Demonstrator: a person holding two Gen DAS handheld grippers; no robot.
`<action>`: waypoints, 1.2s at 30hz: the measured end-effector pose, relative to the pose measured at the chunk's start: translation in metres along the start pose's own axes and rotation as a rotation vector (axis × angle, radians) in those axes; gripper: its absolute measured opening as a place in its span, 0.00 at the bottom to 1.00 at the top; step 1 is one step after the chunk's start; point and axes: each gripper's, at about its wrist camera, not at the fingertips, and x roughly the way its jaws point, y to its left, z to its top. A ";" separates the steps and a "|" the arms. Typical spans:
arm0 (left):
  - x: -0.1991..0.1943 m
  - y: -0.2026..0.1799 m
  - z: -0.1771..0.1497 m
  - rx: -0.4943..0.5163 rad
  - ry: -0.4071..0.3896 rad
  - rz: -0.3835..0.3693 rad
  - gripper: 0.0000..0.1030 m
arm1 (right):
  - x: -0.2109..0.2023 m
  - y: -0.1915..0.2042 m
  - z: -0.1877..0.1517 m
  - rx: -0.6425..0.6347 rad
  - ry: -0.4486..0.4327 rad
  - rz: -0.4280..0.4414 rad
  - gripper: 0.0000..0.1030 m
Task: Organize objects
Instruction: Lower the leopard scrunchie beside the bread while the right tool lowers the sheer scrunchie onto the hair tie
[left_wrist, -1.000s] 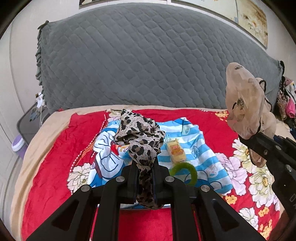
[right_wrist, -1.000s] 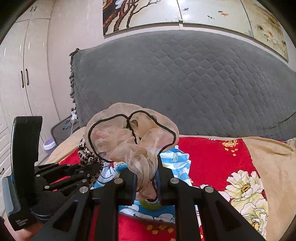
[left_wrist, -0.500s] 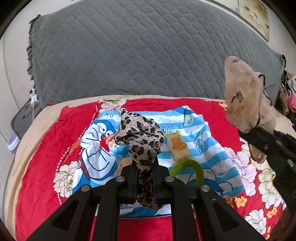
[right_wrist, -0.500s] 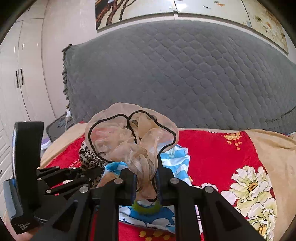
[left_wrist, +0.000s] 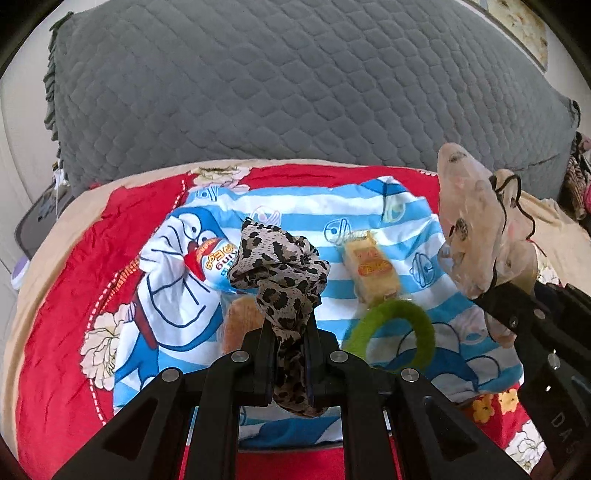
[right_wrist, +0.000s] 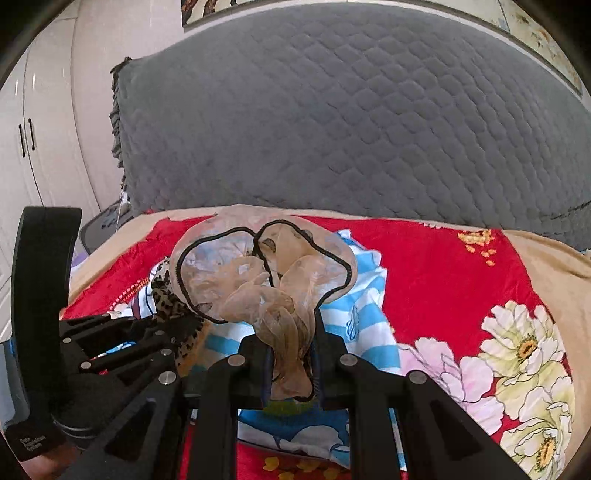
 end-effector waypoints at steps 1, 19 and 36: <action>0.003 0.000 -0.001 0.002 0.004 0.000 0.11 | 0.002 0.000 -0.001 0.001 0.005 -0.001 0.17; 0.028 -0.003 -0.011 0.012 0.035 0.007 0.11 | 0.031 -0.004 -0.016 0.019 0.070 -0.026 0.17; 0.039 -0.007 -0.016 0.020 0.050 0.018 0.11 | 0.037 -0.004 -0.020 0.021 0.090 -0.028 0.17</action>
